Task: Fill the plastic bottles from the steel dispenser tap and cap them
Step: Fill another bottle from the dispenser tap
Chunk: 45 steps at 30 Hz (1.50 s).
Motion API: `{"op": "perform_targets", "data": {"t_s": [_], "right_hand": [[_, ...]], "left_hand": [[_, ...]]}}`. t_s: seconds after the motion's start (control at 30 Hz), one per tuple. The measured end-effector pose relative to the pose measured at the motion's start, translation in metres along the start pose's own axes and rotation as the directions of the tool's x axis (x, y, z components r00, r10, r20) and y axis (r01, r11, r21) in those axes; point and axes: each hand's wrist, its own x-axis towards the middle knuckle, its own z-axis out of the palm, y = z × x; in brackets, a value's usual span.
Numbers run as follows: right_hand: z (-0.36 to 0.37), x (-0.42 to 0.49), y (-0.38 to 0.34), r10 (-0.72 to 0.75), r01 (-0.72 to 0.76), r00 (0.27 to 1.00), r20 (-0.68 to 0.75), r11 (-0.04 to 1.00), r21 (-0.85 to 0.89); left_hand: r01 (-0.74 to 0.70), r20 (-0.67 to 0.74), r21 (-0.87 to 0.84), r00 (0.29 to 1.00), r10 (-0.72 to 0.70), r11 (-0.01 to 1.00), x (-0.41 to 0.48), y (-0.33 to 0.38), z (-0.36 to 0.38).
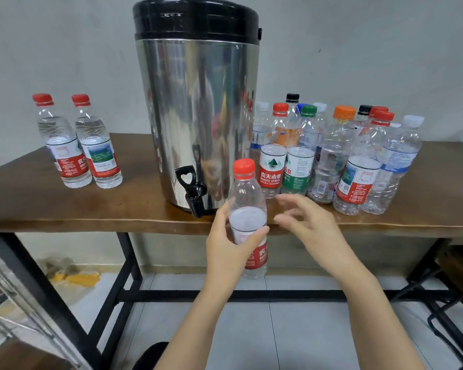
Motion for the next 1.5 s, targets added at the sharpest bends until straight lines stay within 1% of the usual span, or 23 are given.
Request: {"op": "perform_targets", "data": {"t_s": [0.07, 0.1, 0.13, 0.2, 0.3, 0.37, 0.43, 0.5, 0.6, 0.67, 0.8, 0.9, 0.97, 1.0, 1.03, 1.1, 1.17, 1.23, 1.3, 1.5], "right_hand": [[-0.001, 0.002, -0.013, 0.0, -0.003, 0.995, -0.104, 1.0, -0.029], [0.0, 0.003, -0.021, -0.012, 0.004, 0.992, -0.122, 0.998, -0.068], [0.001, 0.006, -0.029, -0.031, 0.017, 0.994, -0.106, 0.992, -0.126], [0.007, 0.01, -0.045, -0.068, 0.062, 0.998, -0.01, 0.956, -0.287], [0.019, 0.015, -0.063, -0.029, 0.079, 0.994, 0.106, 0.862, -0.501], [0.027, 0.017, -0.067, 0.005, 0.071, 0.992, 0.126, 0.804, -0.59], [0.031, 0.019, -0.067, 0.002, 0.088, 0.989, 0.146, 0.786, -0.612], [0.032, 0.022, -0.065, -0.027, 0.132, 0.982, 0.186, 0.805, -0.579], [0.029, 0.025, -0.057, -0.073, 0.201, 0.959, 0.274, 0.858, -0.473], [0.026, 0.026, -0.053, -0.098, 0.23, 0.941, 0.325, 0.888, -0.399], [0.018, 0.03, -0.048, -0.122, 0.246, 0.895, 0.43, 0.937, -0.246], [0.016, 0.034, -0.048, -0.112, 0.167, 0.874, 0.472, 0.983, -0.077], [0.016, 0.037, -0.044, -0.094, 0.117, 0.889, 0.449, 0.993, -0.023], [0.017, 0.04, -0.04, -0.076, 0.102, 0.912, 0.404, 0.994, -0.044], [0.019, 0.044, -0.034, -0.05, 0.089, 0.938, 0.342, 0.991, -0.099], [0.026, 0.052, -0.016, 0.016, 0.039, 0.979, 0.202, 0.964, -0.262], [0.035, 0.06, 0.004, 0.103, -0.06, 0.989, 0.104, 0.934, -0.352], [0.043, 0.066, 0.021, 0.16, -0.121, 0.984, 0.079, 0.923, -0.364], [0.048, 0.071, 0.032, 0.182, -0.14, 0.98, 0.077, 0.915, -0.379], [0.057, 0.077, 0.047, 0.182, -0.148, 0.982, 0.049, 0.907, -0.395]], "left_hand": [[0.035, -0.031, 0.068, 0.999, -0.033, 0.997, -0.013, -0.004, -0.009], [0.044, -0.044, 0.109, 0.998, -0.039, 0.993, -0.018, -0.007, -0.012], [0.047, -0.051, 0.152, 0.998, -0.04, 0.987, -0.024, -0.009, -0.015], [0.021, -0.065, 0.235, 0.998, -0.005, 0.972, -0.032, -0.013, -0.019], [-0.019, -0.093, 0.348, 0.994, 0.054, 0.937, -0.039, -0.015, -0.023], [-0.024, -0.096, 0.395, 0.993, 0.067, 0.918, -0.042, -0.017, -0.026], [-0.025, -0.088, 0.406, 0.994, 0.066, 0.914, -0.043, -0.017, -0.03], [-0.023, -0.073, 0.403, 0.996, 0.058, 0.915, -0.043, -0.018, -0.034], [-0.007, -0.055, 0.393, 0.998, 0.031, 0.92, -0.043, -0.022, -0.039], [0.025, -0.038, 0.365, 0.999, -0.012, 0.931, -0.042, -0.026, -0.042], [0.15, 0.103, 0.239, 0.979, -0.179, 0.959, -0.04, -0.034, -0.051], [0.253, 0.183, 0.186, 0.941, -0.286, 0.949, -0.038, -0.035, -0.057], [0.306, 0.189, 0.167, 0.923, -0.335, 0.937, -0.038, -0.037, -0.06], [0.331, 0.172, 0.159, 0.918, -0.356, 0.93, -0.037, -0.039, -0.062], [0.356, 0.142, 0.159, 0.915, -0.378, 0.921, -0.037, -0.041, -0.064], [0.4, 0.077, 0.173, 0.906, -0.417, 0.9, -0.036, -0.047, -0.067], [0.422, 0.027, 0.189, 0.9, -0.435, 0.887, -0.037, -0.05, -0.071], [0.429, -0.013, 0.19, 0.9, -0.435, 0.883, -0.036, -0.053, -0.074], [0.423, -0.036, 0.187, 0.905, -0.424, 0.887, -0.034, -0.054, -0.076], [0.392, -0.081, 0.178, 0.92, -0.384, 0.902, -0.026, -0.055, -0.077]]}}
